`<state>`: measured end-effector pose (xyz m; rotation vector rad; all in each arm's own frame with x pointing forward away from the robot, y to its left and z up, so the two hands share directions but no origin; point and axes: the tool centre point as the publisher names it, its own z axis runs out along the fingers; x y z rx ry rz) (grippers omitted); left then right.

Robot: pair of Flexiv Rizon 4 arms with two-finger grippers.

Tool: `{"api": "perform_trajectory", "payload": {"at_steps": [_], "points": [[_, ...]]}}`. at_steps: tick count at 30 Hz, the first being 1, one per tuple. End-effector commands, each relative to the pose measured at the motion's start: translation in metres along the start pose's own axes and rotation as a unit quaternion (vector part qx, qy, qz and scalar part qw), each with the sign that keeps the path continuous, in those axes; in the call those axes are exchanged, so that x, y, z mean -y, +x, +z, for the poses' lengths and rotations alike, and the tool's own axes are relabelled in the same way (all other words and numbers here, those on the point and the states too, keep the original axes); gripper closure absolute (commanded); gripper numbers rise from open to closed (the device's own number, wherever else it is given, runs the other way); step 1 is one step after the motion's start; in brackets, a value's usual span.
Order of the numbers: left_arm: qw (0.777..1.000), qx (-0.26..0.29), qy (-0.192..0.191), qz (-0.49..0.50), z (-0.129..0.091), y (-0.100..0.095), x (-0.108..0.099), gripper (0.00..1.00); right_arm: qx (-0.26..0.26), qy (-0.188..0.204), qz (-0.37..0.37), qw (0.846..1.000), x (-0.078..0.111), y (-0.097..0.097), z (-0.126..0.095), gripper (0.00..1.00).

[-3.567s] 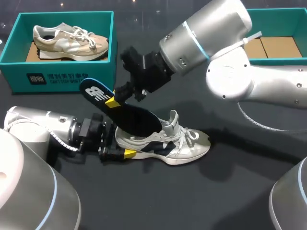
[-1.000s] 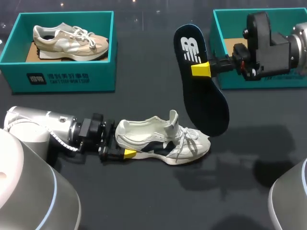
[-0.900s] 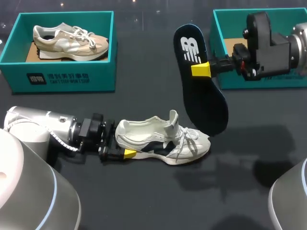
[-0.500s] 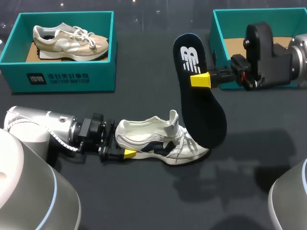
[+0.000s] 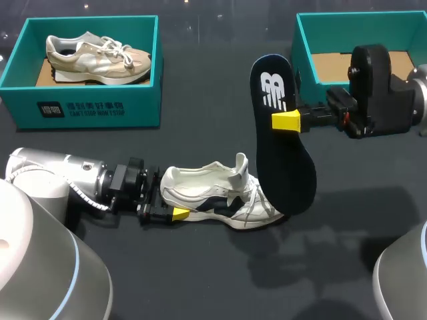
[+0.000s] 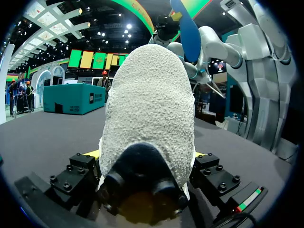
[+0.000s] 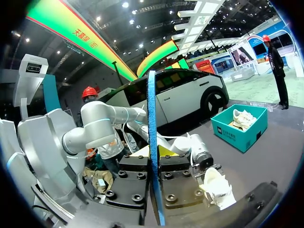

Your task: Take the shoe out of the shoebox, open the shoe tongue, remove and reinsert the insole, then place the shoe into the shoebox

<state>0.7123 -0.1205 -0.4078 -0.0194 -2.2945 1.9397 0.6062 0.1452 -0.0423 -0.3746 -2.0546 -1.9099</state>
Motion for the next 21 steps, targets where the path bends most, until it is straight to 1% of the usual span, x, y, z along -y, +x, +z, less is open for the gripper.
{"api": "perform_trajectory", "payload": {"at_steps": [1,9,10,11,12,13,21], "points": [[1.000,0.000,0.000,0.000,0.001,0.000,-0.001,1.00,0.005,-0.010,-0.001,1.000,0.007,0.006,-0.001,1.00],[1.000,0.000,-0.002,-0.001,0.001,0.000,-0.001,1.00,0.005,-0.010,-0.001,1.000,0.007,0.006,-0.001,1.00],[1.000,-0.001,-0.004,-0.001,0.000,0.001,-0.001,0.98,0.005,-0.010,-0.001,1.000,0.007,0.006,-0.001,1.00],[1.000,-0.003,-0.007,-0.003,0.000,0.001,-0.001,0.77,0.005,-0.010,-0.001,1.000,0.007,0.006,-0.001,1.00],[1.000,-0.002,-0.009,-0.003,-0.001,0.001,-0.001,0.37,0.005,-0.010,-0.001,1.000,0.007,0.006,-0.001,1.00],[1.000,-0.002,-0.010,-0.002,-0.001,0.002,-0.001,0.00,0.005,-0.010,-0.001,1.000,0.007,0.006,-0.001,1.00],[0.999,0.007,-0.034,-0.002,-0.012,0.006,-0.001,0.00,0.005,-0.010,-0.001,1.000,0.007,0.006,-0.001,1.00]]}}
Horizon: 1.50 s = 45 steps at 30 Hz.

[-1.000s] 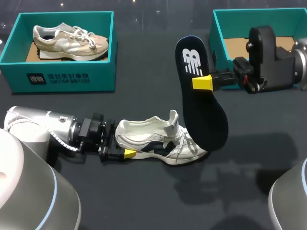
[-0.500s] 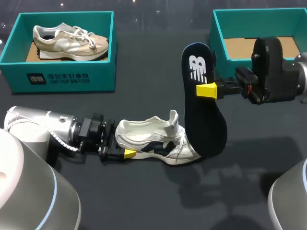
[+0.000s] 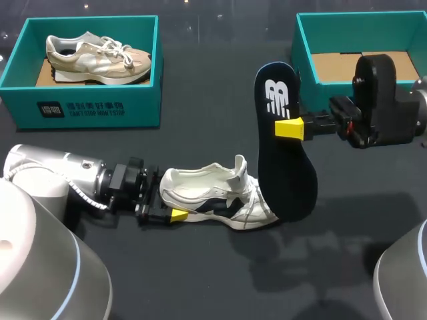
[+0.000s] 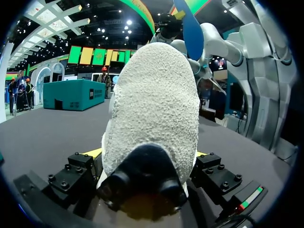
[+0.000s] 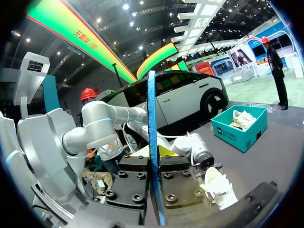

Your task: Take the shoe out of the shoebox, open the shoe tongue, remove and reinsert the insole, then place the shoe into the shoebox

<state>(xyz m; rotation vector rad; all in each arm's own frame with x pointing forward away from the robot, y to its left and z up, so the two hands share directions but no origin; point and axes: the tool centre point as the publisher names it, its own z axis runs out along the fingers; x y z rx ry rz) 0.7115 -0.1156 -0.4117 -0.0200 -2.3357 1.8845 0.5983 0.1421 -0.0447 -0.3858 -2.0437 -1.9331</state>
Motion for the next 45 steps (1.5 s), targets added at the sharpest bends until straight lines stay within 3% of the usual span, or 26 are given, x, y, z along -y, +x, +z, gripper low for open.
{"api": "perform_trajectory", "payload": {"at_steps": [1,10,18,21,24,39,45], "points": [[1.000,0.008,-0.015,-0.001,-0.010,0.005,0.004,0.00,0.001,0.000,0.000,1.000,0.001,0.000,0.002,1.00],[0.997,0.032,-0.068,0.006,-0.026,0.003,-0.004,0.00,0.001,0.000,0.000,1.000,0.001,0.000,0.002,1.00],[0.992,0.020,-0.126,-0.013,-0.046,0.009,-0.006,0.00,0.001,0.000,0.000,1.000,0.001,0.000,0.002,1.00],[0.985,0.013,-0.170,-0.013,-0.055,0.012,-0.001,0.00,0.001,0.000,0.000,1.000,0.001,0.000,0.002,1.00],[0.968,0.024,-0.245,0.046,-0.064,0.019,0.003,0.00,0.001,0.000,0.000,1.000,0.001,0.000,0.002,1.00],[0.968,0.024,-0.245,0.046,-0.064,0.019,0.003,0.00,0.001,0.000,0.000,1.000,0.001,0.000,0.002,1.00],[0.951,0.029,-0.306,0.040,-0.074,0.021,0.008,0.00,0.001,0.000,0.000,1.000,0.001,0.000,0.002,1.00]]}}
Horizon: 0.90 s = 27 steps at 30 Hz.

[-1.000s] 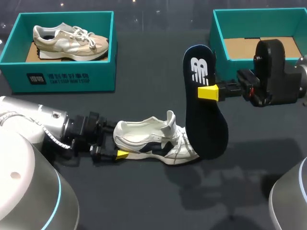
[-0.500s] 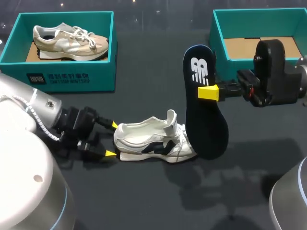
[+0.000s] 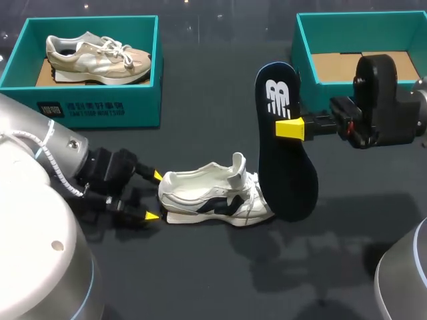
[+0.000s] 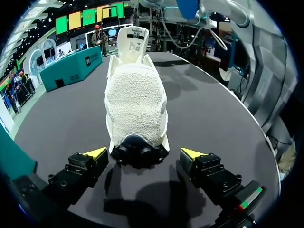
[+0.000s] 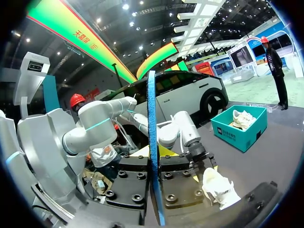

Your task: Take the shoe out of the shoebox, open the shoe tongue, remove and reinsert the insole, then place the shoe into the shoebox

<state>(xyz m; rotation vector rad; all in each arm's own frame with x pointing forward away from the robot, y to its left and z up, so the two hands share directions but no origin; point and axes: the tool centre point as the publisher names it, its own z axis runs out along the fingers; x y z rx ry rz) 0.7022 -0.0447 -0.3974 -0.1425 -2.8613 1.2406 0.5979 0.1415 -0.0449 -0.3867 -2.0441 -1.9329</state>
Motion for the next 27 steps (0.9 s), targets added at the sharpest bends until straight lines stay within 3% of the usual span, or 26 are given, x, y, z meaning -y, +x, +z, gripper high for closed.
{"api": "perform_trajectory", "payload": {"at_steps": [1,4,8,21,23,27], "points": [[0.999,-0.013,-0.046,-0.006,-0.009,0.002,0.007,0.00,0.000,0.000,0.000,1.000,0.001,-0.001,0.002,1.00],[0.997,-0.021,-0.073,-0.011,-0.014,0.002,0.011,0.00,0.000,0.000,0.000,1.000,0.001,-0.001,0.002,1.00],[0.987,-0.034,-0.156,-0.020,-0.023,0.001,0.023,0.00,0.000,0.000,0.000,1.000,0.001,-0.001,0.002,1.00],[0.987,-0.034,-0.156,-0.020,-0.023,0.001,0.023,0.00,0.000,0.000,0.000,1.000,0.001,-0.001,0.002,1.00],[0.980,-0.016,-0.189,-0.050,-0.024,-0.003,0.032,0.00,0.000,0.000,0.000,1.000,0.001,-0.001,0.002,1.00],[0.977,-0.005,-0.206,-0.056,-0.033,-0.009,0.041,0.00,0.000,0.000,0.000,1.000,0.001,-0.001,0.002,1.00]]}}
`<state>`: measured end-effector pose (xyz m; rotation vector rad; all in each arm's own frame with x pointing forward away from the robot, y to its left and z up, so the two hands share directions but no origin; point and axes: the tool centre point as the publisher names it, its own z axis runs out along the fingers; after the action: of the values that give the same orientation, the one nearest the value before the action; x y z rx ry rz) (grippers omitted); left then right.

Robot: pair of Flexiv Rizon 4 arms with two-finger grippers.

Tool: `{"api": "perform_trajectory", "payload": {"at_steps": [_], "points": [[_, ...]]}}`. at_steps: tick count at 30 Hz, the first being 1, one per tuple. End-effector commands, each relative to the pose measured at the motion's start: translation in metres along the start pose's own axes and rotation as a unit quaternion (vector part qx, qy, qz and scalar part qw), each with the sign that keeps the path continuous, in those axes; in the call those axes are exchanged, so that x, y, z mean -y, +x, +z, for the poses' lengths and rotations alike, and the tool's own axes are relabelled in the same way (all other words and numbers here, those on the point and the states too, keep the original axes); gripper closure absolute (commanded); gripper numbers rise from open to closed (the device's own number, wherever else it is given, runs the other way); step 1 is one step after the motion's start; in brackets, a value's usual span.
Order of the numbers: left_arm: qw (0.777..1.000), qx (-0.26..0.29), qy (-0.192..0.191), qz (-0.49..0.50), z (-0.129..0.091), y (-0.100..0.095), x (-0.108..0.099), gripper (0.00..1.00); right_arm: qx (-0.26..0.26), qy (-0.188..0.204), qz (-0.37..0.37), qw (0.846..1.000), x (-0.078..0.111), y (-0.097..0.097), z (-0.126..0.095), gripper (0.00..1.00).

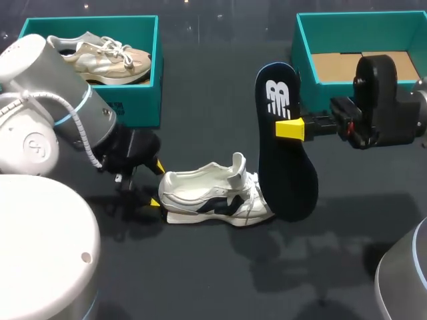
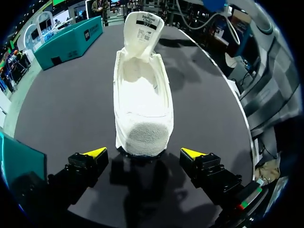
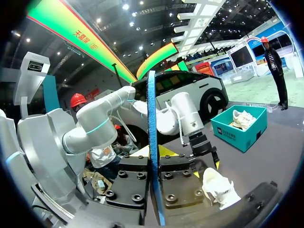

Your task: Take the shoe out of the shoebox, open the shoe tongue, remove and reinsert the insole, then place the shoe into the shoebox

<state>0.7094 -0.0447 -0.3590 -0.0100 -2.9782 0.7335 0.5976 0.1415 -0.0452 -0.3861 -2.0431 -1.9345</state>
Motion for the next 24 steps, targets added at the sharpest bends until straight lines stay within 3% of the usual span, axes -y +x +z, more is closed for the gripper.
{"api": "perform_trajectory", "payload": {"at_steps": [1,5,9,24], "points": [[0.999,0.014,-0.050,-0.015,-0.013,0.000,0.014,0.00,0.001,0.000,0.000,1.000,0.000,-0.001,0.002,1.00],[0.997,0.030,-0.068,0.006,-0.025,0.000,0.024,0.00,0.001,0.000,0.000,1.000,0.000,-0.001,0.002,1.00],[0.992,0.013,-0.124,0.016,-0.031,-0.006,0.036,0.00,0.001,0.000,0.000,1.000,0.000,-0.001,0.002,1.00],[0.990,0.029,-0.136,0.016,-0.028,-0.002,0.042,0.00,0.001,0.000,0.000,1.000,0.000,-0.001,0.002,1.00]]}}
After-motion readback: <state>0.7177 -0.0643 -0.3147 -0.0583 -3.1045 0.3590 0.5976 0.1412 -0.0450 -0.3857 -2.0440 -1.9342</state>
